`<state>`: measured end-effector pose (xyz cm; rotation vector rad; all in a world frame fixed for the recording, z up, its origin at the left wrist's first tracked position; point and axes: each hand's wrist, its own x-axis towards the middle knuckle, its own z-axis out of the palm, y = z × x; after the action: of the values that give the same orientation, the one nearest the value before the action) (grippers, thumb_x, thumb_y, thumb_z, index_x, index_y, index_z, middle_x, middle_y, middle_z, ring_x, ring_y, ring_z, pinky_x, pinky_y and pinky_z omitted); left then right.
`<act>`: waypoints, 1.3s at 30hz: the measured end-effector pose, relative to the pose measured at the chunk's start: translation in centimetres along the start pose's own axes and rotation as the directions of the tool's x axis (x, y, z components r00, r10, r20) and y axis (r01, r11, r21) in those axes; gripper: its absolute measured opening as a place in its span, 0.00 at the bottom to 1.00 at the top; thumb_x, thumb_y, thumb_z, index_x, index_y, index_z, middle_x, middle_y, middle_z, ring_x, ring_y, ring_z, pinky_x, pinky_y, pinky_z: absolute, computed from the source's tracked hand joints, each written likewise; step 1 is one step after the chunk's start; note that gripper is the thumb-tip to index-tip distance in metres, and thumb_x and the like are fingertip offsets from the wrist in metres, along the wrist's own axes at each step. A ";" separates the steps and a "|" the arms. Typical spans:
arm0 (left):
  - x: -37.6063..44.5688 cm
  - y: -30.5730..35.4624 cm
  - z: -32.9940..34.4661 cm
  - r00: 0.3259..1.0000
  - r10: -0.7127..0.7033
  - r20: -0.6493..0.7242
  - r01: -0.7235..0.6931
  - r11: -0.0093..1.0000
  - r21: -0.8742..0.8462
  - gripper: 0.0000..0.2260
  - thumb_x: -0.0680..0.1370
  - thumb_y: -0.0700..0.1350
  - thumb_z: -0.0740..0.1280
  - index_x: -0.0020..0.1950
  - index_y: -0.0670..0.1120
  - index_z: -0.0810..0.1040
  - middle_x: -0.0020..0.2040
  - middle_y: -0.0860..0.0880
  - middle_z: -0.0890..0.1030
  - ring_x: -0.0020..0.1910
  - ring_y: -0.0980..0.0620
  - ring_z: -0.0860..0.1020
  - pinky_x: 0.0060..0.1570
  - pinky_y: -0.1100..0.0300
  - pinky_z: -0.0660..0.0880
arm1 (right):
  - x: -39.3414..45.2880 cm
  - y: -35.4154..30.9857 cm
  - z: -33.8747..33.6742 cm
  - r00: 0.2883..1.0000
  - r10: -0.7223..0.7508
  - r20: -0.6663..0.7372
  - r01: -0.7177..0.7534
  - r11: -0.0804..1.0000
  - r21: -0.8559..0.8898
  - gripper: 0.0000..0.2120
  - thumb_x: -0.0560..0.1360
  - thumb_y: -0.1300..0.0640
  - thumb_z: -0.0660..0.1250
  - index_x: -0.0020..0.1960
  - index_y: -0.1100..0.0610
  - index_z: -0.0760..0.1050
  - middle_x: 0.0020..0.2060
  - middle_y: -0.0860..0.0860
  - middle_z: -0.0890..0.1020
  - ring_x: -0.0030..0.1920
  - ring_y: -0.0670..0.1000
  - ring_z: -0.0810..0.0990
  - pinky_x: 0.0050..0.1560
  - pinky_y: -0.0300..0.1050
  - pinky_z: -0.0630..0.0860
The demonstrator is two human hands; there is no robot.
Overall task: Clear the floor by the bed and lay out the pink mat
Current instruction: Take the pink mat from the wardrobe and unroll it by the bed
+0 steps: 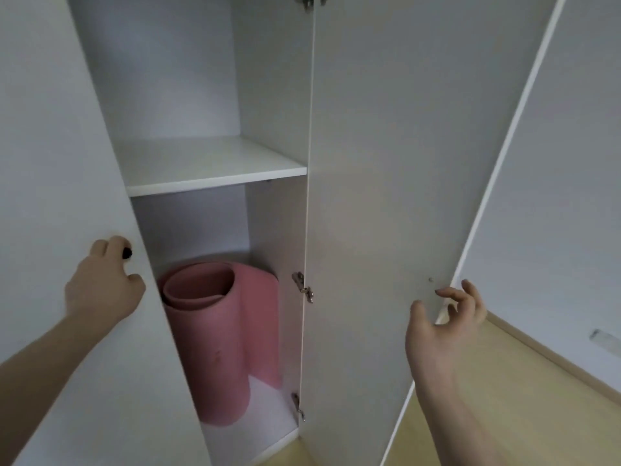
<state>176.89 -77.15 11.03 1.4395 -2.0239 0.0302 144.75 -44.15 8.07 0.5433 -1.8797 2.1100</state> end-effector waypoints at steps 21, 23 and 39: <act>-12.4 0.8 -6.5 0.984 -0.146 -0.101 0.096 0.917 -0.386 0.16 0.70 0.46 0.72 0.54 0.57 0.72 0.51 0.59 0.75 0.43 0.59 0.77 0.47 0.55 0.77 | -15.1 -0.5 16.8 0.224 -0.067 0.972 0.287 0.958 0.000 0.24 0.74 0.58 0.72 0.68 0.48 0.71 0.63 0.42 0.70 0.62 0.46 0.75 0.61 0.49 0.76; -14.2 0.8 -7.4 0.976 -0.179 -0.124 0.108 0.893 -0.436 0.16 0.70 0.47 0.73 0.53 0.57 0.73 0.51 0.59 0.75 0.44 0.58 0.78 0.48 0.55 0.78 | -16.7 -1.3 17.4 0.189 -0.093 0.978 0.284 0.958 0.036 0.24 0.74 0.59 0.70 0.68 0.49 0.71 0.64 0.43 0.71 0.61 0.46 0.75 0.60 0.50 0.77; -27.3 -7.7 -19.0 0.783 -0.515 -0.347 0.284 0.794 -0.537 0.13 0.74 0.40 0.75 0.49 0.52 0.74 0.47 0.52 0.82 0.45 0.50 0.80 0.37 0.54 0.80 | -25.9 -2.2 19.0 -0.152 -0.206 0.967 0.290 0.926 0.243 0.22 0.74 0.60 0.72 0.64 0.45 0.72 0.60 0.38 0.68 0.56 0.44 0.77 0.54 0.41 0.77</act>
<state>197.84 -50.26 9.49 1.3624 -1.1715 -0.2443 170.79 -61.42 0.31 2.9113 -1.8885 1.0957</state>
